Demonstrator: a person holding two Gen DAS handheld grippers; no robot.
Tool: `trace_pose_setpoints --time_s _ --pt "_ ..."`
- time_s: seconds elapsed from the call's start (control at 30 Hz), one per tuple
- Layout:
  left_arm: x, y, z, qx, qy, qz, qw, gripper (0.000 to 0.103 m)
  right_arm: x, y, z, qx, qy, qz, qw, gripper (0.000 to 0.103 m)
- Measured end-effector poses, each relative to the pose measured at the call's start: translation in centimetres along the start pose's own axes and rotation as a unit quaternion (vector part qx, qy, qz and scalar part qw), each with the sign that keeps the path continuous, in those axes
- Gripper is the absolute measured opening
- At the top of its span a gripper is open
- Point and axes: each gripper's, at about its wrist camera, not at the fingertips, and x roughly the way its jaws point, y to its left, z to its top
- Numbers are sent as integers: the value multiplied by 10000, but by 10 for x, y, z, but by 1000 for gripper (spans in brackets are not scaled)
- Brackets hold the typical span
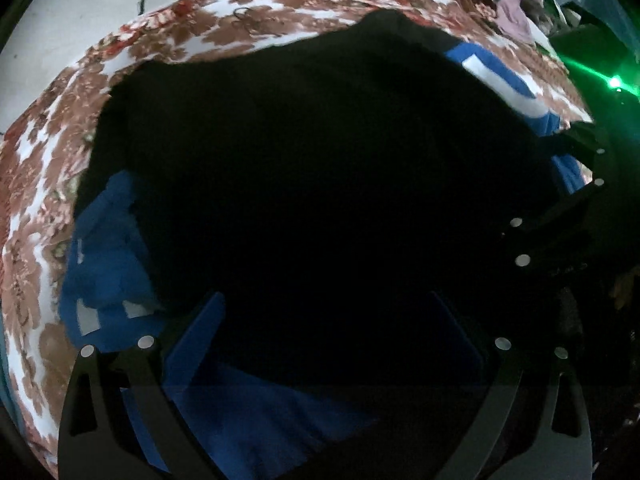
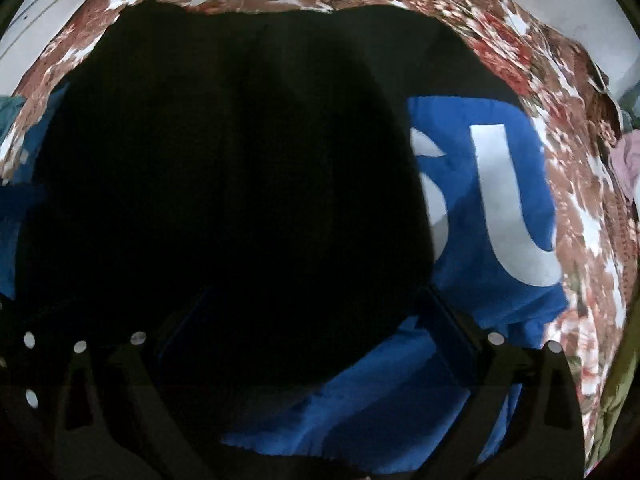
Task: Fold large clothes
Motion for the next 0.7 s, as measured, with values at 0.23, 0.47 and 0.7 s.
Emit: trace_pose_setpoints --time_s 0.23,0.47,0.7 --pt "13 -7 -5 282 -154 152 9994 98 9 7 -9 -343 -313 -183 9988 98" --pt "-54 -7 -7 268 -865 443 9949 98 -51 23 -4 -794 -753 -649 9919 98" --pt "-140 28 -76 -611 -356 391 9967 98 -111 6 -45 -615 -598 -19 9963 98"
